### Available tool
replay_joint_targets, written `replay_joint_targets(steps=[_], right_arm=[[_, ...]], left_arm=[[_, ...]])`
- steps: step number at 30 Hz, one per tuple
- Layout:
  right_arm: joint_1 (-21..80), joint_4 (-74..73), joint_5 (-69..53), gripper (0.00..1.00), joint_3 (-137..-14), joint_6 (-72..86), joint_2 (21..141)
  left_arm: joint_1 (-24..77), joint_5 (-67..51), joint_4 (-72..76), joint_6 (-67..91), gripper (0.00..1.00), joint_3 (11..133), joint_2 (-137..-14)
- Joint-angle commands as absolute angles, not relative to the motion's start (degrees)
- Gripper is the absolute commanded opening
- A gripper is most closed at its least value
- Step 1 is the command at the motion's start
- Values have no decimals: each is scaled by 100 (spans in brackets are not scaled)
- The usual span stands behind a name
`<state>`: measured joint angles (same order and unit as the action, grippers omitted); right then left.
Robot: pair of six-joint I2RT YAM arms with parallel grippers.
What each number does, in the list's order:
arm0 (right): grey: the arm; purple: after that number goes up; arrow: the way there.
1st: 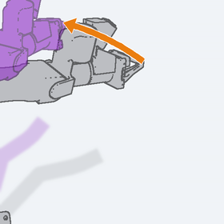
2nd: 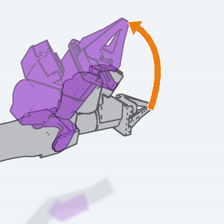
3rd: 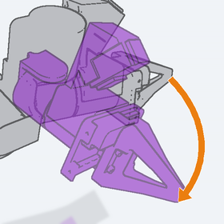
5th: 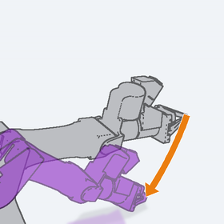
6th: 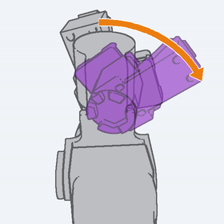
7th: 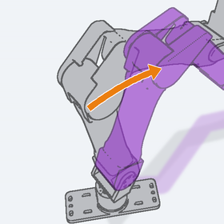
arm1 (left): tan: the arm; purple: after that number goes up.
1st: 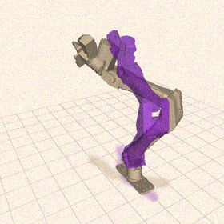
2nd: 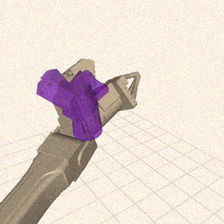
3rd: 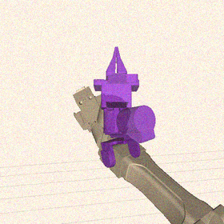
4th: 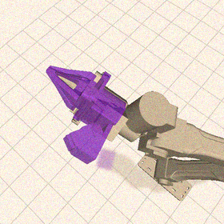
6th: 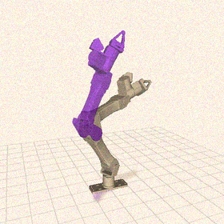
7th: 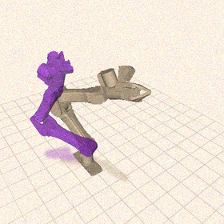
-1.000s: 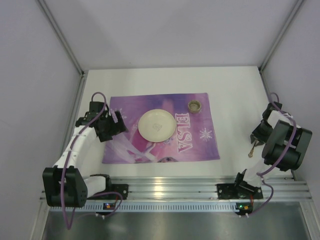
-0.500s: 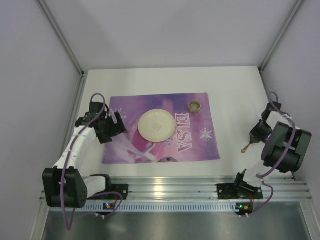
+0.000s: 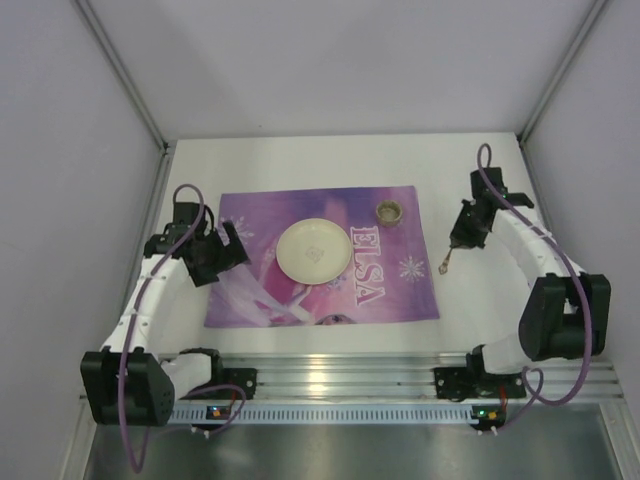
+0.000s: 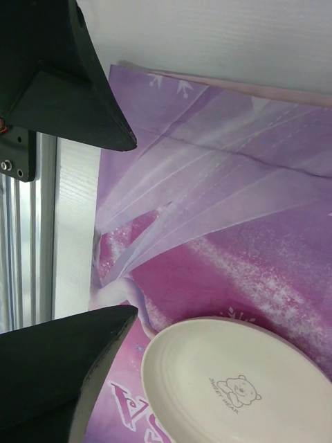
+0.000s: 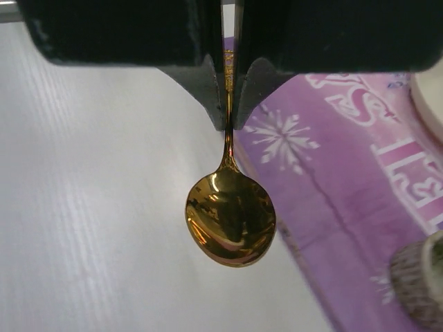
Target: Set the dinner table for one person
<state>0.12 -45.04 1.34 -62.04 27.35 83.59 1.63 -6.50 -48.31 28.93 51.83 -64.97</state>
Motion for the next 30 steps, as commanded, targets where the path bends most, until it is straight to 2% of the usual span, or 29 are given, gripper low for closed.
replay_joint_targets(steps=[1, 5, 11, 20, 30], right_arm=[[886, -4755, 26, 0, -6740, 3259, 8112], [2053, -4790, 79, 0, -7162, 3506, 8515], [2917, -4790, 185, 0, -7979, 3498, 9630], [3217, -4799, 228, 0, -8402, 3305, 10906], [3357, -4790, 246, 0, -8517, 3243, 11434]], left_arm=[[176, -414, -5044, 2839, 98, 5511, -6311], [176, -124, -5080, 2760, 98, 5476, -6056], [176, -79, -4966, 2725, 99, 5318, -5836], [176, -53, -4939, 2725, 99, 5291, -5722], [176, -79, -4904, 2690, 99, 5273, -5669]])
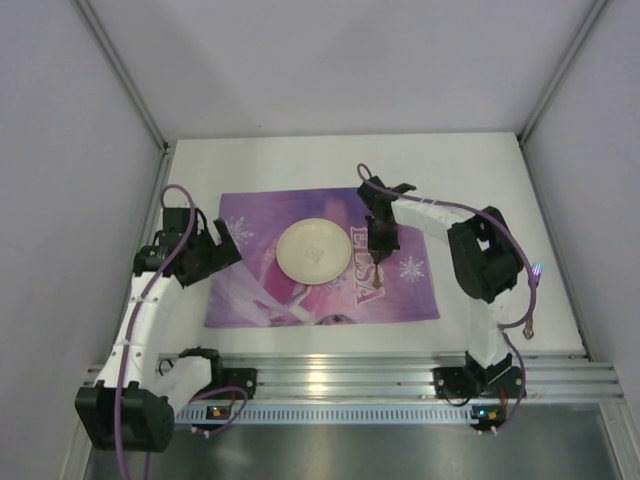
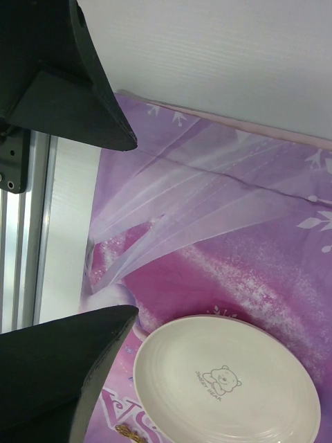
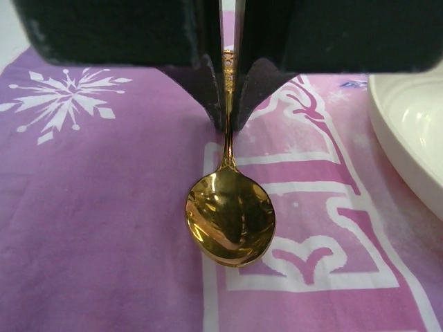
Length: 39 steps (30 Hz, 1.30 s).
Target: Set the dinner table for one person
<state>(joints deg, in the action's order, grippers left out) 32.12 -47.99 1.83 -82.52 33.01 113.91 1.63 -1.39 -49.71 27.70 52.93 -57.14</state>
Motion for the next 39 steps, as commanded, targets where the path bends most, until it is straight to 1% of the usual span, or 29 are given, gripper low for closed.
replay_joint_targets(steps=[1, 2, 4, 5, 7, 8, 10, 11, 13, 15, 16, 18, 19, 21, 22, 23, 25, 31, 36, 39], right_arm=[[3366, -4790, 237, 4, -8517, 3243, 11443], [3384, -4781, 246, 19, -8499, 3252, 11417], [3393, -4773, 237, 36, -8473, 3304, 11330], [3401, -4772, 255, 47, -8464, 3322, 11155], [3393, -4781, 307, 54, -8455, 3348, 10900], [3393, -4833, 412, 58, -8464, 3357, 10585], [3340, -4948, 623, 61, -8455, 3349, 10206], [3183, -5018, 789, 63, -8325, 3349, 9778], [2832, -5106, 861, 63, -8052, 3314, 9328], [1990, -5159, 888, 64, -7482, 3165, 8633], [1308, -5194, 966, 64, -7079, 3112, 8257], [575, -5299, 1115, 64, -6778, 2980, 8008], [-247, -5448, 1282, 64, -6550, 3014, 7868], [-972, -5414, 1205, 64, -6277, 3014, 7726], [-1602, -5301, 1021, 64, -6014, 3041, 7630], [-1861, -5230, 924, 64, -5890, 3041, 7603], [-2344, -5072, 888, 64, -5600, 3076, 7637], [-3267, -4720, 1055, 64, -5239, 2927, 7813], [-3603, -4553, 1028, 64, -5238, 2848, 8085], [-3761, -4448, 1107, 63, -5326, 2734, 8453]], left_arm=[[176, -88, -4904, 2689, 99, 5273, -5678], [176, -88, -4904, 2689, 99, 5273, -5686], [176, -97, -4896, 2689, 99, 5265, -5722], [176, -97, -4878, 2689, 99, 5265, -5748], [176, -88, -4895, 2698, 99, 5273, -5774], [176, -97, -4896, 2707, 99, 5265, -5809], [176, -123, -4904, 2707, 99, 5273, -5844], [176, -132, -4896, 2698, 99, 5273, -5888], [184, -175, -4887, 2707, 99, 5265, -5924], [193, -211, -4878, 2716, 98, 5265, -5994], [219, -237, -4869, 2725, 98, 5256, -6012], [246, -263, -4826, 2725, 98, 5238, -6108], [290, -290, -4825, 2716, 98, 5238, -6134], [343, -290, -4816, 2716, 98, 5238, -6231], [395, -299, -4825, 2716, 98, 5238, -6249], [430, -308, -4816, 2716, 98, 5238, -6266], [562, -308, -4816, 2716, 98, 5238, -6319], [800, -299, -4834, 2716, 98, 5247, -6442], [861, -281, -4851, 2716, 98, 5256, -6443], [861, -264, -4878, 2707, 98, 5265, -6416]])
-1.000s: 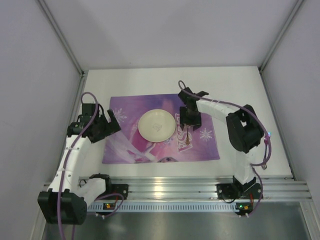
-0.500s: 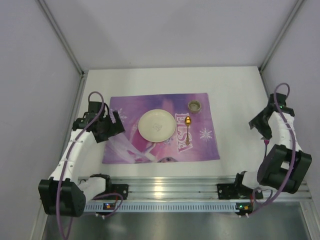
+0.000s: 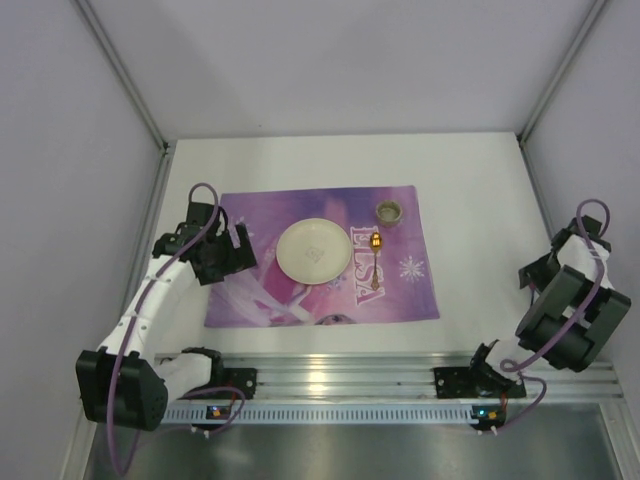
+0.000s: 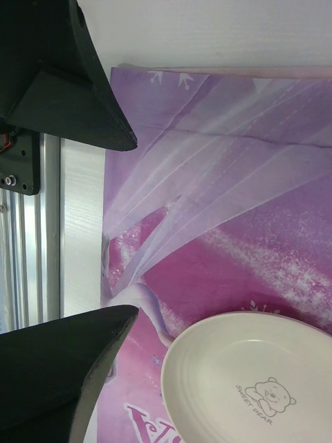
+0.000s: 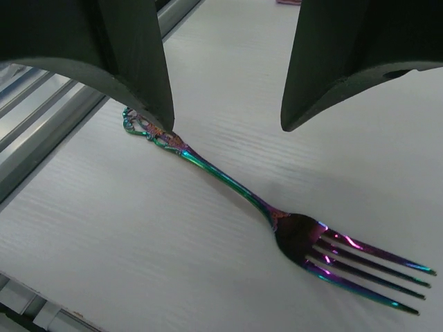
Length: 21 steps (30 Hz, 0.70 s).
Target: Set the dinner table for one person
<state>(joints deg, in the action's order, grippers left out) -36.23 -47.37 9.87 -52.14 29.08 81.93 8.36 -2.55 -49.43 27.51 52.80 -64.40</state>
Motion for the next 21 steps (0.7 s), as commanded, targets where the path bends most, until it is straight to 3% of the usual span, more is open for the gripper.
replay_joint_targets(steps=[1, 15, 21], right_arm=[[-3770, -4421, 1134, 63, -5326, 2716, 8551], [-3779, -3868, 1038, 51, -5661, 2628, 9887], [-3586, -3700, 747, 18, -5616, 2602, 10116]], left_arm=[[861, -255, -4878, 2707, 98, 5265, -6381], [861, -70, -4939, 2760, 98, 5273, -6293], [861, 149, -4983, 2847, 98, 5291, -6293]])
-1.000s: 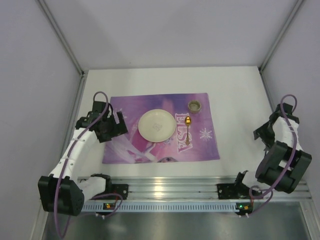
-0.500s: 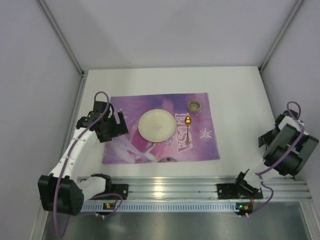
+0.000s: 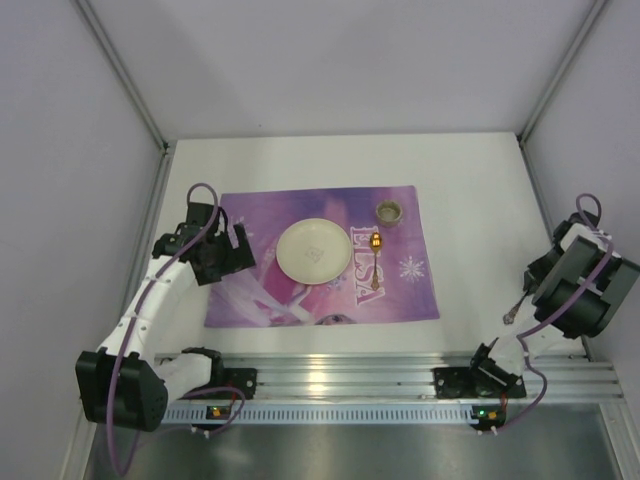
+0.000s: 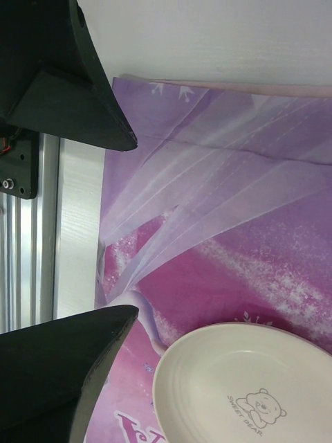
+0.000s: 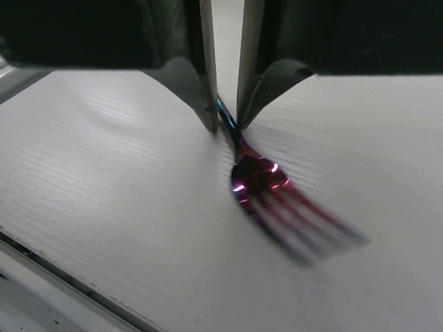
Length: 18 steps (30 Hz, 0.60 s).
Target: Set the dinner table for one person
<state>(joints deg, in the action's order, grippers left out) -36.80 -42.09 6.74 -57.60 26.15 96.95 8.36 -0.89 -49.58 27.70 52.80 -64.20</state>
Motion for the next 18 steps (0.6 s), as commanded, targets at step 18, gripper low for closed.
replay_joint_targets(steps=[18], right_arm=[[-995, -3988, 308, 0, -6150, 2926, 9081]], left_arm=[[870, -365, -4809, 3006, 98, 5448, -6399]])
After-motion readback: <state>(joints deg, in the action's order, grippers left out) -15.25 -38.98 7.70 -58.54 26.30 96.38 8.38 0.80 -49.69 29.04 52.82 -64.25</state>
